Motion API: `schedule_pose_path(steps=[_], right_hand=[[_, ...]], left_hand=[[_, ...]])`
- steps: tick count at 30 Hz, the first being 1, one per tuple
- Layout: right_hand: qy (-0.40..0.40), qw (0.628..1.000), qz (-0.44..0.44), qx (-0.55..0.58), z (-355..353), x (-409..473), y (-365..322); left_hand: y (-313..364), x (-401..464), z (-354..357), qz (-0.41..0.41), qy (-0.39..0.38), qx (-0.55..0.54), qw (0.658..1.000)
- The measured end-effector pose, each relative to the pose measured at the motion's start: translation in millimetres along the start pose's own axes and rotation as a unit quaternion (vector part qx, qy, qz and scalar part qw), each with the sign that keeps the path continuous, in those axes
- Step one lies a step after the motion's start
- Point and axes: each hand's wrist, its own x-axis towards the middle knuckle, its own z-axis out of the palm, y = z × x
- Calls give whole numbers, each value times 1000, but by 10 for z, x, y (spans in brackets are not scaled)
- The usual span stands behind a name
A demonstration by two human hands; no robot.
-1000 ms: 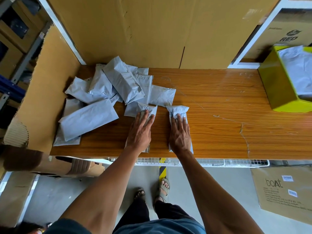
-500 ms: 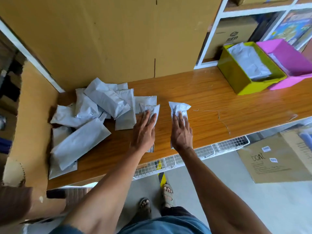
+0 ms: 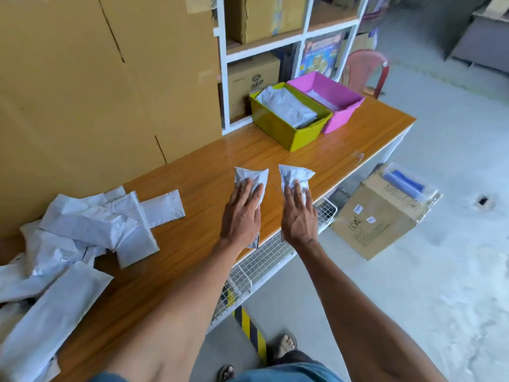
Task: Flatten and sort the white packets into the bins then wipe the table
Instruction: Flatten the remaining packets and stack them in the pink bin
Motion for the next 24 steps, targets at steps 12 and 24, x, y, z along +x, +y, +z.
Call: schedule_pose_path(steps=[12,24], right_hand=[[32,997,74,11,-591,388,1537],[23,988,154,-1,-784,828,2876]], left_hand=[[1130,986,1008,85,-40,-14,996],[1993,1828,2149,136,-109,-39,984]])
